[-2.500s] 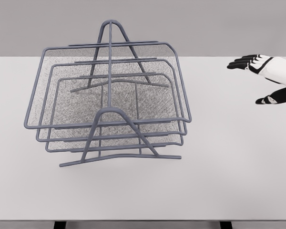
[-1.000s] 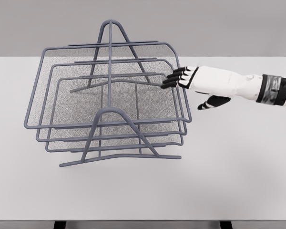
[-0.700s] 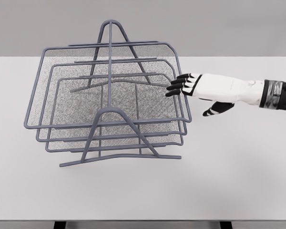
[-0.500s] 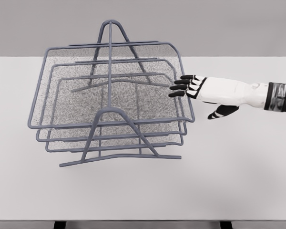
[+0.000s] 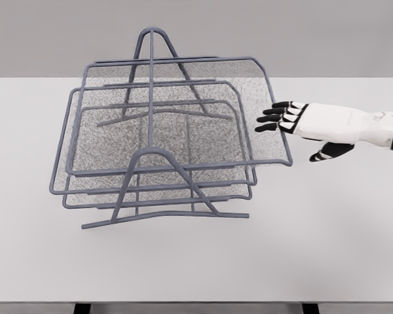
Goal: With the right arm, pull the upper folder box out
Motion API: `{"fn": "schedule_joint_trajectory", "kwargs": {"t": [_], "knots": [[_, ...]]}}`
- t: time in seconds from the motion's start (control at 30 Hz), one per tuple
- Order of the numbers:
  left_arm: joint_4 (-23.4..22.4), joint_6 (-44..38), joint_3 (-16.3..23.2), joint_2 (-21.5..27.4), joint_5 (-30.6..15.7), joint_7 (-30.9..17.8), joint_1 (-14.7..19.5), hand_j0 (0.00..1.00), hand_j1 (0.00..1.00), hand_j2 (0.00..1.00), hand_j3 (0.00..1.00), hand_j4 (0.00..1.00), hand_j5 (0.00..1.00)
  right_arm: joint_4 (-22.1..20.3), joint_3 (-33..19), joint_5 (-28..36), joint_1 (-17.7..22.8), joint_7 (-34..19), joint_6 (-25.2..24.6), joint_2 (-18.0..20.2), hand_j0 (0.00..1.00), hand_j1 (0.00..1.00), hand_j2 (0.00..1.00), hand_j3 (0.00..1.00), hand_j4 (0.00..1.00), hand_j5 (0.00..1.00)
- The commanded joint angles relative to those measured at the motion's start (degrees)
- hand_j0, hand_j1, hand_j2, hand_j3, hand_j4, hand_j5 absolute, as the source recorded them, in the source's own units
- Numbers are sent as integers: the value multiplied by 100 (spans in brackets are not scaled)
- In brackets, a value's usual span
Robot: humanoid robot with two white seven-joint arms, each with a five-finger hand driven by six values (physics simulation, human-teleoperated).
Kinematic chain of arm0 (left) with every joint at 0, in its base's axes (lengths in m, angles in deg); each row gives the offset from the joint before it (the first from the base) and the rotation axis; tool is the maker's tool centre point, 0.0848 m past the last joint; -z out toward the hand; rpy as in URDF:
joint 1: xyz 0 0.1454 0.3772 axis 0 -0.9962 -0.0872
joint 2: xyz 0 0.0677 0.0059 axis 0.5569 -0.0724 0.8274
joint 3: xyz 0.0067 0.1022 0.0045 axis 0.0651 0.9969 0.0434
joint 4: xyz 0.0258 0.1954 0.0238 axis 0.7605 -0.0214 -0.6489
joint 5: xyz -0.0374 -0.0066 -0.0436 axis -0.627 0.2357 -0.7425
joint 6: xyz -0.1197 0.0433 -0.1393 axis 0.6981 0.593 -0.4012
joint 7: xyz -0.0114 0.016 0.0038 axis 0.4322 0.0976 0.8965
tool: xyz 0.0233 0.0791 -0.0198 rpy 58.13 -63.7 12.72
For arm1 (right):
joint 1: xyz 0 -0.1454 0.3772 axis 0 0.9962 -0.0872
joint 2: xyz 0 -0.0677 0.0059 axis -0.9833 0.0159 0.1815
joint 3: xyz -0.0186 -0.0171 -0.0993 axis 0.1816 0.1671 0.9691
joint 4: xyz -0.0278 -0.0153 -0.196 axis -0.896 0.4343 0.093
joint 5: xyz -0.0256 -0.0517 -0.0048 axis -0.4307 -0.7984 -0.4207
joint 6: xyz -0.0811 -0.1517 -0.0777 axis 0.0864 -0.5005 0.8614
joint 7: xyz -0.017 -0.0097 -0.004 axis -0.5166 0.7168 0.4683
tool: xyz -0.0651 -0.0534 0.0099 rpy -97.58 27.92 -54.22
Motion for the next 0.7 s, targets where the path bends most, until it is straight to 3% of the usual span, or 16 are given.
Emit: {"fn": "schedule_joint_trajectory", "kwargs": {"t": [0.0, 0.43, 0.67], "knots": [[0, 6, 1, 0, -1, -3, 0, 100, 100, 100, 100, 100, 100, 27, 0, -256, 0, -10, 18, 119, 100, 100, 100, 100, 100, 100], [0, -2, 1, 0, -1, -3, 0, 100, 100, 100, 100, 100, 100, -9, -18, -151, 26, 17, 18, 497, 100, 100, 100, 100, 100, 100], [0, -2, 1, 0, -1, -3, 0, 100, 100, 100, 100, 100, 100, -44, -633, 51, 88, 43, 18, 436, 100, 100, 100, 100, 100, 100]]}}
